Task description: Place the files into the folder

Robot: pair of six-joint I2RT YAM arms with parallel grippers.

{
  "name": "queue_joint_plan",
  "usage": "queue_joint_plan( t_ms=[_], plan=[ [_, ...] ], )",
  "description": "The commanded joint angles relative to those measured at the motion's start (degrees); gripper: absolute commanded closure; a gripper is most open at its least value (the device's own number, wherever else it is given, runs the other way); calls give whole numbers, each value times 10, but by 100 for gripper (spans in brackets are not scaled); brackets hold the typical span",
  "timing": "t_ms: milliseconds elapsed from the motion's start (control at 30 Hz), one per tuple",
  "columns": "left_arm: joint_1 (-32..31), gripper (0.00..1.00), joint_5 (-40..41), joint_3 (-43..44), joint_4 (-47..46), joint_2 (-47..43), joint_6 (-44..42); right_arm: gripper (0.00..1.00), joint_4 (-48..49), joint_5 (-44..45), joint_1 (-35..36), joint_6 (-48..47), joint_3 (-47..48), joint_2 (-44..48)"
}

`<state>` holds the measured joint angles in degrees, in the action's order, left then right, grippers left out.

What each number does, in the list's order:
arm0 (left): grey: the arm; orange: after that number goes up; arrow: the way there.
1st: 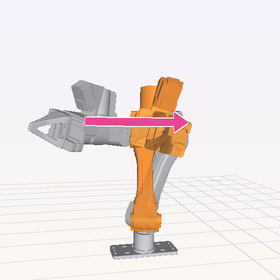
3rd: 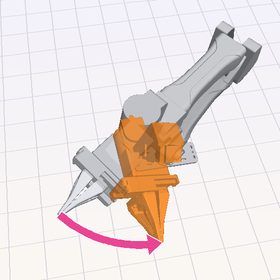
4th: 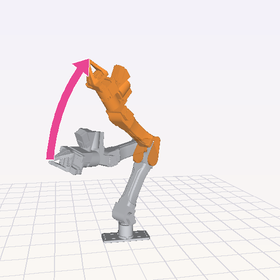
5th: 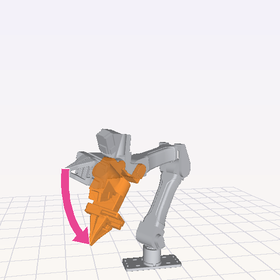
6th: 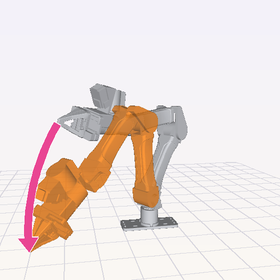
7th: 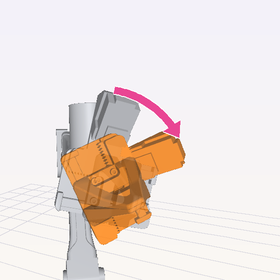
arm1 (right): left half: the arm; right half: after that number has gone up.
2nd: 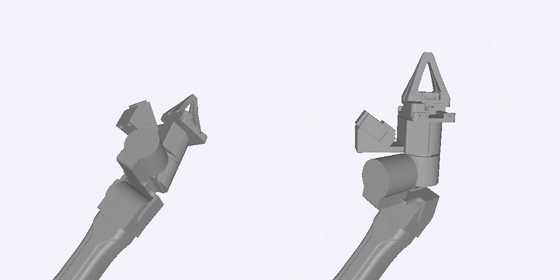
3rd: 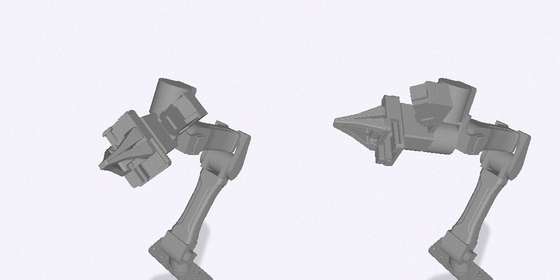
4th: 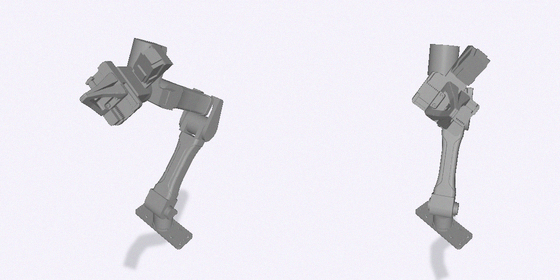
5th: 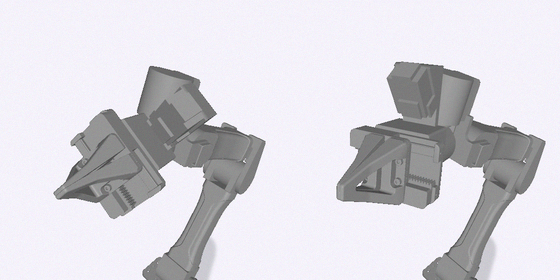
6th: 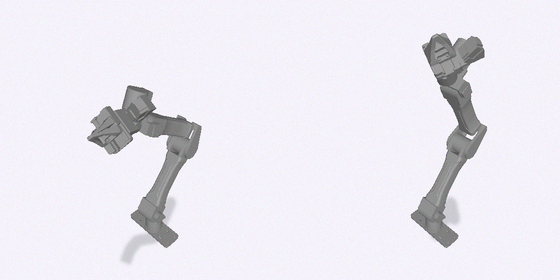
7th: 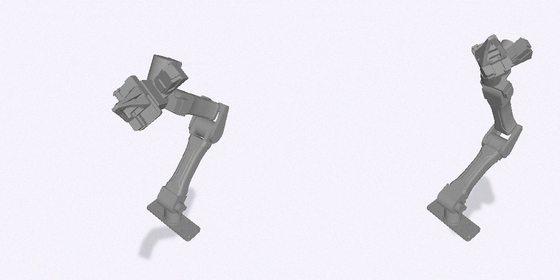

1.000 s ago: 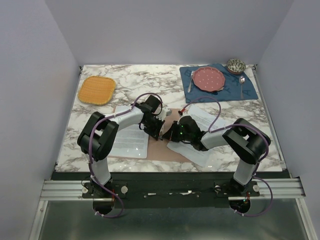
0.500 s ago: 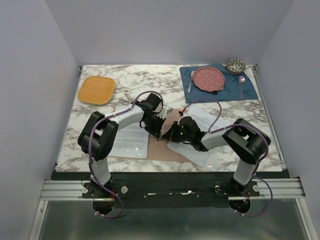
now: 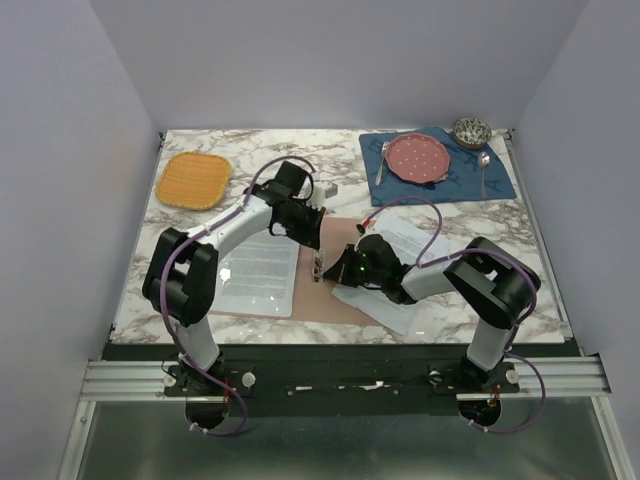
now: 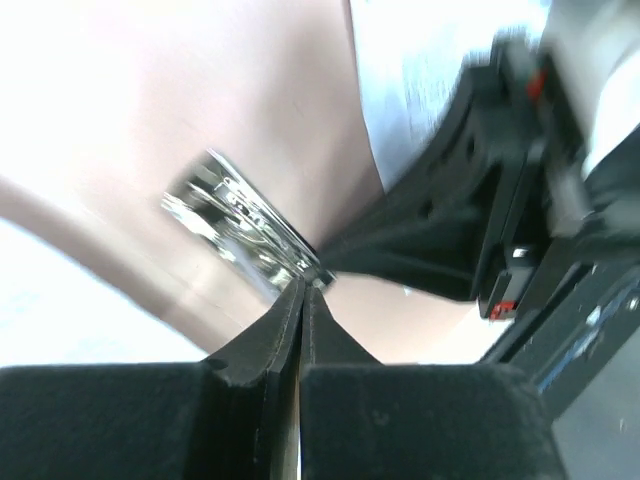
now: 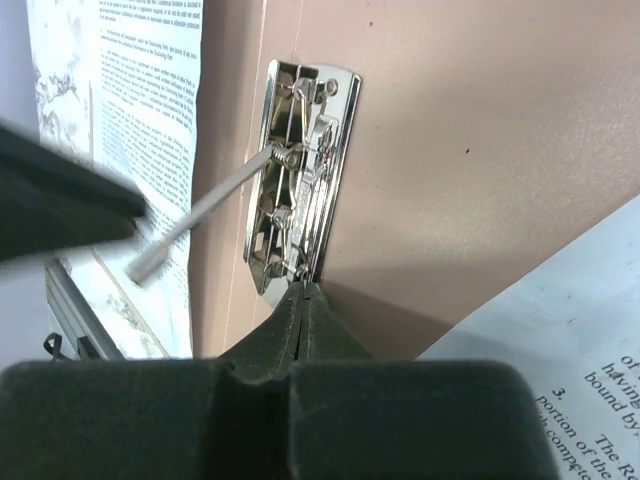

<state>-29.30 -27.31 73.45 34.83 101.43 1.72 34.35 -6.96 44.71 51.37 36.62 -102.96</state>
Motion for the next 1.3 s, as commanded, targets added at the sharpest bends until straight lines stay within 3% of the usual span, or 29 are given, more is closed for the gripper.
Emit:
queue_joint_plan(
  t_ms=[0,133,467,633,967,1267],
  plan=[
    [64,92,-6,36,-22,-30,8,99,-64,12,14,-5,-23,-16],
    [98,91,16,30,-22,-27,4,99,-51,9,14,-11,-28,-3],
    [98,91,171,-36,-45,-8,-43,99,44,-81,14,-102,-9,40],
    [93,91,216,-65,-61,1,-47,99,15,-113,14,-111,29,25],
    [71,92,234,-97,-64,5,-68,99,23,-115,15,-89,71,-32],
    [54,92,234,-124,-56,-20,-87,99,40,-56,11,-73,87,-33]
  ],
)
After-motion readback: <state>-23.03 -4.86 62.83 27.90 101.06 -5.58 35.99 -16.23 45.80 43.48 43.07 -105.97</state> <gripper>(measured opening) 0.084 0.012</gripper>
